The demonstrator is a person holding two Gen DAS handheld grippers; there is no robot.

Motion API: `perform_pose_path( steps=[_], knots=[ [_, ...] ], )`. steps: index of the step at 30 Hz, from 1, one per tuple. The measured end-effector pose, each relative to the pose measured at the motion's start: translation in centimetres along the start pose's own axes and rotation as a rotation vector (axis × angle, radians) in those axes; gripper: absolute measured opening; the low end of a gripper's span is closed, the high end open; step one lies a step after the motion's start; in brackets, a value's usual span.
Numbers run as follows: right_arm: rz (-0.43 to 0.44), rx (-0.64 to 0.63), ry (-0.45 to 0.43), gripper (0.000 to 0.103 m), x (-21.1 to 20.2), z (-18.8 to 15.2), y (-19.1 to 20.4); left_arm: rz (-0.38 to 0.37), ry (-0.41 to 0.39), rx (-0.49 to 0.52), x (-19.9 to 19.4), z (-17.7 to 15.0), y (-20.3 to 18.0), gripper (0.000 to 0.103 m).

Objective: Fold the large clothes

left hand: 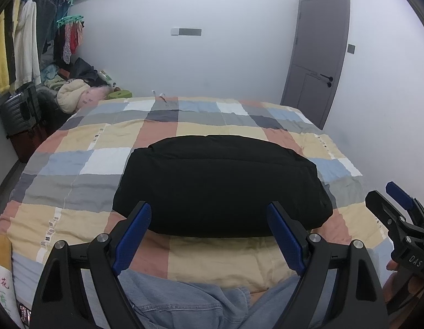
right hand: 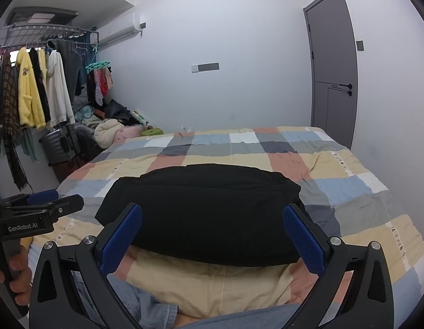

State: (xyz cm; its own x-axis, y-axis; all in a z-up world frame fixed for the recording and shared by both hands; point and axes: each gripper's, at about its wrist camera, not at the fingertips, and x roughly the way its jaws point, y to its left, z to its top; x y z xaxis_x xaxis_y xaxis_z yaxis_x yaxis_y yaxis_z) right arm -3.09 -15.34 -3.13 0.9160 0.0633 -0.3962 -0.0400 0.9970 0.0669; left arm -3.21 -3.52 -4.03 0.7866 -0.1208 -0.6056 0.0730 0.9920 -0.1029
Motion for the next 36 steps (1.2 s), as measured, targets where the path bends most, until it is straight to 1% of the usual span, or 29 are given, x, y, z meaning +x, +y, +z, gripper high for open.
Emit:
perform_pose_path(
  steps=[11, 24, 33, 36],
  knots=[
    [0.002, -0.002, 0.000, 0.103, -0.13, -0.27, 0.03, 0.006, 0.002, -0.023, -0.06, 0.10, 0.51, 0.087],
    [0.001, -0.007, 0.024, 0.103, 0.47, -0.43, -0.05, 0.001, 0.001, -0.028, -0.12, 0.13, 0.76, 0.087],
    [0.001, -0.006, 0.020, 0.103, 0.37, -0.44, -0.06, 0.009, 0.000, -0.022, -0.04, 0.01, 0.49, 0.087],
    [0.001, -0.003, 0.018, 0.103, 0.32, -0.45, -0.05, 0.001, -0.004, -0.014, -0.16, -0.02, 0.25, 0.087]
  ],
)
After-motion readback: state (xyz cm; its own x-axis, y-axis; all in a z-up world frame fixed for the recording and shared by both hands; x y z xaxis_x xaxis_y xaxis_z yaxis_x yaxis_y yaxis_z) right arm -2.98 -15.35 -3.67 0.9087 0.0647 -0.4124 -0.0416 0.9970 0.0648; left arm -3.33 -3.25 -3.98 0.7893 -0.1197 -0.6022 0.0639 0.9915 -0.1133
